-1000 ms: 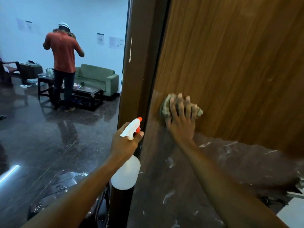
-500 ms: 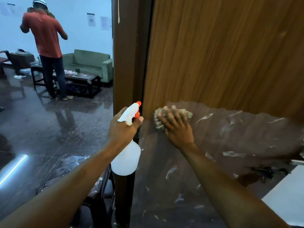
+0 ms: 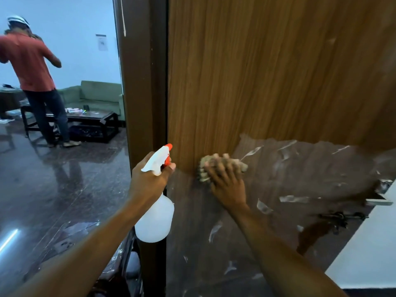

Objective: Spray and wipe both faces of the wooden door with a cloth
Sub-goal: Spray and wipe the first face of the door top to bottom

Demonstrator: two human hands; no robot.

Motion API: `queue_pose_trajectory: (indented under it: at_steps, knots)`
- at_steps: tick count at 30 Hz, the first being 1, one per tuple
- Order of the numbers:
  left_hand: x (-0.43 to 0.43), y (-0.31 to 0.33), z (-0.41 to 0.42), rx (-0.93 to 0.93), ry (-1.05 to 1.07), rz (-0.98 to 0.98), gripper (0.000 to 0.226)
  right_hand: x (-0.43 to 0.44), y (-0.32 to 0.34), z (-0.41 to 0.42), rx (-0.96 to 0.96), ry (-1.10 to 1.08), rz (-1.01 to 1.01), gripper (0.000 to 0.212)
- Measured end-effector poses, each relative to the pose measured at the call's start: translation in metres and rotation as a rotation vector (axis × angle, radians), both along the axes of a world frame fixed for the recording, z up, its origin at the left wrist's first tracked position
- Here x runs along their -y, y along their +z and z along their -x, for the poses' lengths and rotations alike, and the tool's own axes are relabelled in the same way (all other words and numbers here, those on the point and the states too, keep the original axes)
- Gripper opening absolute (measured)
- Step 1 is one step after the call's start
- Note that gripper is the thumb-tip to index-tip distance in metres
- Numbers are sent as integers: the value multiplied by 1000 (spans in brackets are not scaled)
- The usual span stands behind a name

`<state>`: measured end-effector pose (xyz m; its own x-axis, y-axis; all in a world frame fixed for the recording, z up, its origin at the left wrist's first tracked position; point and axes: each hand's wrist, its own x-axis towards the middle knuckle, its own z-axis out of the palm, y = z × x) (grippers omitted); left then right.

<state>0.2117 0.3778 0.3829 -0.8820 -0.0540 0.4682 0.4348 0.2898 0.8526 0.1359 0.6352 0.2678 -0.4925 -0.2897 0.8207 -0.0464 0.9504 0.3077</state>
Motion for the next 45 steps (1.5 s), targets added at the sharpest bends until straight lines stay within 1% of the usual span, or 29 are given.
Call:
queue_pose_trajectory:
  at_steps: [3,4,5,6,7,10,11,12,14,16,19,21,22,23,26,27,28,29,31,32,34,36,37,38,41,42,43,44,45]
  knots:
    - [-11,-7,1,16,6,-7,45,-7,38,3,-134,-180,410,68]
    - [-16,-8,0,26,12,-10,45,2,57,6,-172,-205,511,68]
    - [-22,-10,1,37,19,-14,46,10,73,10,-187,-204,549,68]
    - [-28,-11,0,45,19,-21,46,15,84,14,-183,-183,517,67]
    - [-34,-11,0,51,8,-32,46,16,86,18,-166,-141,418,66]
    - [-58,-9,-1,48,-62,-32,47,-16,59,12,-65,28,-71,58]
    - [-65,-8,-2,51,-79,-33,47,-35,44,6,-34,60,-151,56]
    - [-72,-8,-3,53,-92,-43,47,-51,28,0,-22,56,-148,57]
    - [-88,-8,-4,59,-98,-53,46,-80,5,-12,-27,-33,29,67]
    - [-101,-7,-5,74,-83,-52,47,-95,7,-18,-40,-135,251,73]
    - [-127,-7,-7,108,-96,-59,46,-98,56,-15,-136,-223,541,75]
    - [-142,-7,-10,101,-123,-37,47,-96,87,-9,-183,-229,656,77]
    - [-148,-5,-11,81,-130,-23,46,-95,92,-6,-174,-217,623,75]
    - [-155,-5,-10,60,-135,-11,46,-97,90,-5,-151,-179,511,73]
    - [-177,-1,-12,57,-122,-14,45,-124,49,-16,-6,14,-54,61]
    - [-183,-1,-13,62,-116,-16,44,-140,32,-21,38,40,-148,58]
    - [-188,-2,-14,63,-110,-23,43,-158,15,-25,52,22,-156,59]
    - [-193,-3,-14,67,-102,-32,43,-176,3,-30,44,-25,-91,65]
    - [-202,-5,-16,71,-77,-41,44,-202,-5,-38,10,-152,159,76]
    - [-206,-6,-17,76,-66,-40,45,-207,0,-38,-23,-209,296,76]
    - [-218,-9,-20,91,-49,-25,46,-202,33,-34,-121,-255,548,74]
    - [-231,-8,-22,116,-41,-17,47,-189,69,-26,-184,-243,666,75]
    - [-236,-7,-23,126,-42,-21,47,-184,79,-23,-181,-225,639,75]
    - [-244,-5,-23,127,-52,-24,47,-186,80,-19,-164,-196,548,74]
    - [-266,2,-27,92,-82,6,45,-214,53,-24,-64,-31,78,68]
    - [-273,4,-29,75,-81,19,45,-230,41,-26,-39,13,-42,66]
    - [-280,5,-30,67,-79,20,45,-247,29,-28,-22,25,-91,67]
    - [-287,6,-32,70,-78,10,45,-262,18,-31,-14,10,-66,70]
    - [-292,6,-32,80,-80,0,45,-275,8,-35,-14,-19,15,74]
